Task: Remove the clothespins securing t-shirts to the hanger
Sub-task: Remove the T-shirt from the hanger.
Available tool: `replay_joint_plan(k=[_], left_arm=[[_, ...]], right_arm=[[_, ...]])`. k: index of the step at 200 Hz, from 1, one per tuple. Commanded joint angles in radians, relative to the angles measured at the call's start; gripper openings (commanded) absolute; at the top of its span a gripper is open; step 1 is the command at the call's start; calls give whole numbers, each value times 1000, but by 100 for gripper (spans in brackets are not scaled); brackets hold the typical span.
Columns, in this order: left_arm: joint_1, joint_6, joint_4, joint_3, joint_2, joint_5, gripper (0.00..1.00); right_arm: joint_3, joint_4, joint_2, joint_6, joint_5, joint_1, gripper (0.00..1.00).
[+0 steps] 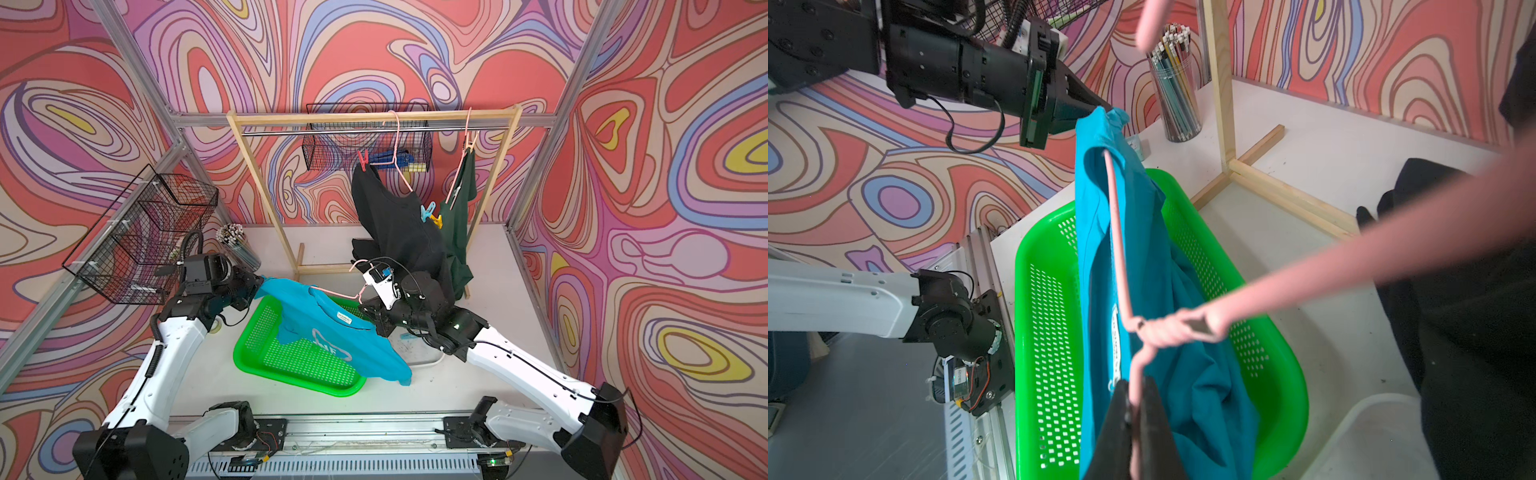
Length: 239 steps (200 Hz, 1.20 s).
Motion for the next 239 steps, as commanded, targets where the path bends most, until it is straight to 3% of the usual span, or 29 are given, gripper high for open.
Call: replay_joint_plan(k=[1,46,99,196,239], left_arm=[[20,43,-73,53,-20,-152,0],[38,107,-175,165,23,-258,0],[75,143,-200,163,4,-291,0],[128,238,-262,168,-38,-266,0],[129,254,-234,127,-61,-164,0]], right_arm=[[-23,-23,-40,-32,31,-5,0],[-60,-39,-94,-52,65,-6,0],[-94,-57,-164,-55,154,-5,0],[-96,-67,-203,-47,278,-5,0],[-90,18,-184,-30,260,-6,0]])
